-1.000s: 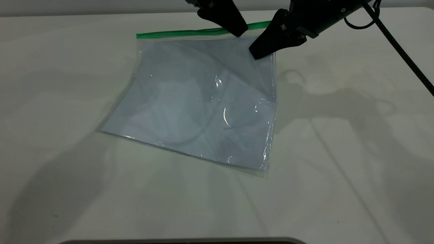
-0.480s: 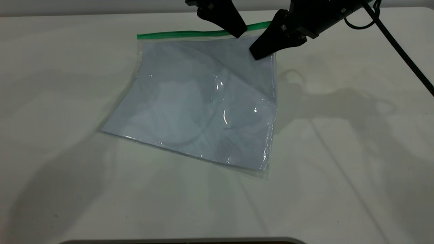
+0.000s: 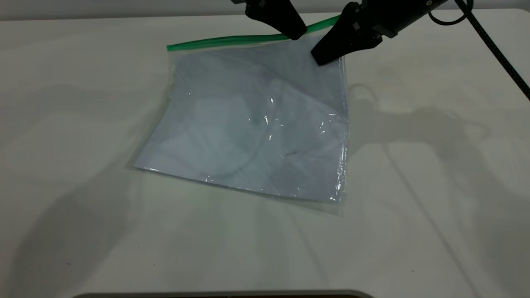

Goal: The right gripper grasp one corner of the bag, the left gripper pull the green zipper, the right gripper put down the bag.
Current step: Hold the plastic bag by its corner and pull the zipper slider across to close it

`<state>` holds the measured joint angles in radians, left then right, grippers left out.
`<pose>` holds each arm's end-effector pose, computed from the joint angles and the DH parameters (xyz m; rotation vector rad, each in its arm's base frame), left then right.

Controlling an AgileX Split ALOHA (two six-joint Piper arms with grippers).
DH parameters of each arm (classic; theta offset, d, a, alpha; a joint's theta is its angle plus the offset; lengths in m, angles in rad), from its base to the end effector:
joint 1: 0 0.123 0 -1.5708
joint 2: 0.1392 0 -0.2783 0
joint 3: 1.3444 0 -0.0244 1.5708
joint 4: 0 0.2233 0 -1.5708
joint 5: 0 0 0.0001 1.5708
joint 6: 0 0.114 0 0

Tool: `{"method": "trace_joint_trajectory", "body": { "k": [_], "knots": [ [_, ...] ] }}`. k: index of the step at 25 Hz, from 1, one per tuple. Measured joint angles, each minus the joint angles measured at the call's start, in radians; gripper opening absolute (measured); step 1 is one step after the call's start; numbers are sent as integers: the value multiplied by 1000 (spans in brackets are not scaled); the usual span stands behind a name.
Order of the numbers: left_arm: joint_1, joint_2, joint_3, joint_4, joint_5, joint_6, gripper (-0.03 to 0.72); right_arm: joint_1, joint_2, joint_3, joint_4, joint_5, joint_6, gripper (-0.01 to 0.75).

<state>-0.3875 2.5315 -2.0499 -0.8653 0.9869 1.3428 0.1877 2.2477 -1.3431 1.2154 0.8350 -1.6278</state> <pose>0.4335 -0.2552 0.1049 1.5281 2.0079 -0.7889 0.3822 0.1533 0.0916 -1.0933 2.2410 0.8968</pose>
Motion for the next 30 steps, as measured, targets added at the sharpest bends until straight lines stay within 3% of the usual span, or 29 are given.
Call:
{"method": "trace_joint_trajectory", "body": {
  "k": [22, 30],
  "knots": [
    [69, 1, 0, 38, 5, 2, 63, -41, -4, -7, 50, 22, -15, 36],
    [135, 4, 0, 84, 36, -19, 63, -40, -5, -7, 76, 21, -15, 36]
  ]
}}
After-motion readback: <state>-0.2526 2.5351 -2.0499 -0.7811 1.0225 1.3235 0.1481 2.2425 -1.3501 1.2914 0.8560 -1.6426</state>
